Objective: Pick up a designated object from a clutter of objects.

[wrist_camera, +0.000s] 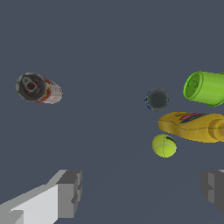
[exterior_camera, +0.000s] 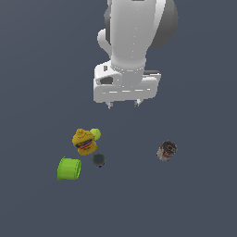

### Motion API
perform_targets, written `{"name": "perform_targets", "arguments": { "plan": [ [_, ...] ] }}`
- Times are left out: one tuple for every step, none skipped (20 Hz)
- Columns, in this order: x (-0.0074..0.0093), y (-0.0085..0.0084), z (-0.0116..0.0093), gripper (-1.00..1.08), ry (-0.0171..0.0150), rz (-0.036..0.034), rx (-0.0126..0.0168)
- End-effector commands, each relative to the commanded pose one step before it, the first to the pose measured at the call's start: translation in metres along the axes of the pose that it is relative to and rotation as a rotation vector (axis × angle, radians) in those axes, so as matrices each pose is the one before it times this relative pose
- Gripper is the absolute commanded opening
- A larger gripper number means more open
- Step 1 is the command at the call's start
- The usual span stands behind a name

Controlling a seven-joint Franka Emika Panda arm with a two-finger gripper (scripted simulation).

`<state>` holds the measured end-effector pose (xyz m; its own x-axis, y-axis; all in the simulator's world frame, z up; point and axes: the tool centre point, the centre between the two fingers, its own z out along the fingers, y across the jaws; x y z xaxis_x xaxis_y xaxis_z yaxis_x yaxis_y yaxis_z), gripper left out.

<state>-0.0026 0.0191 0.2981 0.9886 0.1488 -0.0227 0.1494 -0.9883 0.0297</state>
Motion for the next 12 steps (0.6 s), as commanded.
{"name": "perform_targets", "arguments": {
  "plan": [
    [0.00423, -0.00465, 0.00378, 1.0, -0.00026, -0.01934, -0.00186],
    [0.00257, -0.00261, 0.00215, 1.0, 0.00015, -0.01134, -0.00108],
    [0.00296, -0.00294, 0.00243, 1.0, 0.00026, -0.01275, -0.00116],
    [0.00337, -0.00329, 0.00275, 1.0, 0.00037, -0.01427, -0.00122],
    [0.00376, -0.00366, 0.00308, 1.0, 0.00045, -0.01585, -0.00125],
    [0.00415, -0.00408, 0.00347, 1.0, 0.00047, -0.0176, -0.00127],
    [0.00454, -0.00449, 0.00386, 1.0, 0.00052, -0.01933, -0.00126],
    [0.00495, -0.00488, 0.00426, 1.0, 0.00061, -0.02098, -0.0012],
    [0.00536, -0.00529, 0.00466, 1.0, 0.00071, -0.02263, -0.0011],
    [0.00577, -0.0057, 0.00509, 1.0, 0.00082, -0.02431, -0.00096],
    [0.00618, -0.00611, 0.00554, 1.0, 0.00094, -0.02598, -0.00077],
    [0.00659, -0.00653, 0.00601, 1.0, 0.00108, -0.02765, -0.00054]
  ]
}}
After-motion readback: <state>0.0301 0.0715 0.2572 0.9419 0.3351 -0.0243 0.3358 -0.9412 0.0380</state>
